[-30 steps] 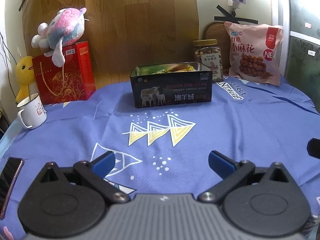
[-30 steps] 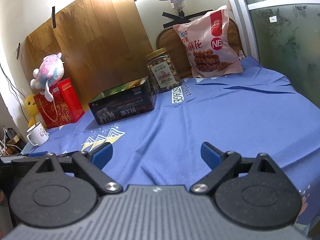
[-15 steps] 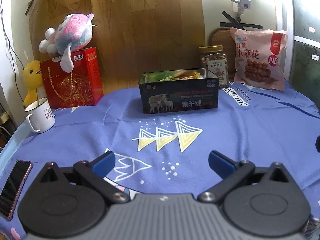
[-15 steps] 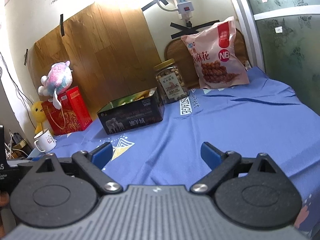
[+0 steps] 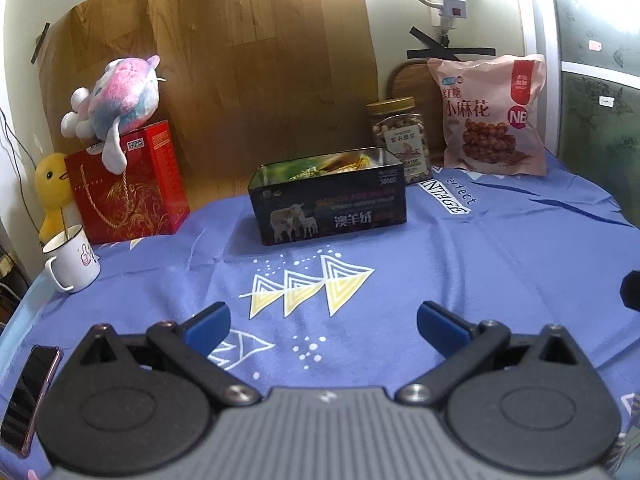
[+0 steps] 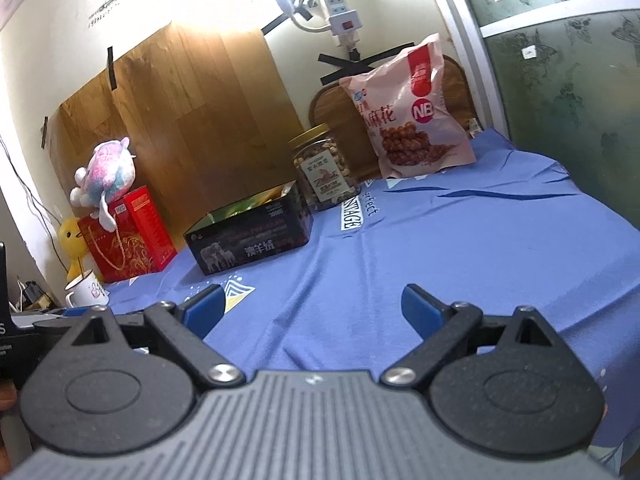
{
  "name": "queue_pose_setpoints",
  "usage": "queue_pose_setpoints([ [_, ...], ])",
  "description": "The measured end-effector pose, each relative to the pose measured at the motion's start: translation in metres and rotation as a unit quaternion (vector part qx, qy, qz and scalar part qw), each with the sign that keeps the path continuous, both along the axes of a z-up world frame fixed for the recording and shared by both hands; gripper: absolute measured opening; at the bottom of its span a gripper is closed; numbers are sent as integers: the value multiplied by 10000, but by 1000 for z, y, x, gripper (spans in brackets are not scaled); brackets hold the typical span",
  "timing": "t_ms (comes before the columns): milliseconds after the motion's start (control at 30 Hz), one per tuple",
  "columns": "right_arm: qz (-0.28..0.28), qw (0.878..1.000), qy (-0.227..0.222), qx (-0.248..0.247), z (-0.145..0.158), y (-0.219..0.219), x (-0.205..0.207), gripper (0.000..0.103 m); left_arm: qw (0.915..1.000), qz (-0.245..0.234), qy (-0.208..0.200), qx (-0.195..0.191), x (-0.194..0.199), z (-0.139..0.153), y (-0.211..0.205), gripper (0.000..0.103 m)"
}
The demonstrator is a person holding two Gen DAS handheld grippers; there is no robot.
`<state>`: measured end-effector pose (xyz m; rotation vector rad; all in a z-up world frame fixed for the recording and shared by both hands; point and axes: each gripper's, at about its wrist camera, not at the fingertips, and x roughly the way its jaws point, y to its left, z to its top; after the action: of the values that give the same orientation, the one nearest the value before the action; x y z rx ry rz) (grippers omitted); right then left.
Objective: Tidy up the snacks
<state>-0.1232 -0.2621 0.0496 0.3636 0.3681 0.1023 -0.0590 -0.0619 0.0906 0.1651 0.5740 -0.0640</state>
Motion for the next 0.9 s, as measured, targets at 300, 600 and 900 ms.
queue_pose_setpoints([
  [300,25,10000,36,61,-4,-3,2,96,10000,-32,2,35,-1,-1,-4,103],
  [600,98,9999,88,60,-6,0,7,96,9999,95,33,23,6,-5,3,103],
  [900,228,9996,169,-20,-6,10,23,96,9997,236,61,101,20,-17,15,103],
])
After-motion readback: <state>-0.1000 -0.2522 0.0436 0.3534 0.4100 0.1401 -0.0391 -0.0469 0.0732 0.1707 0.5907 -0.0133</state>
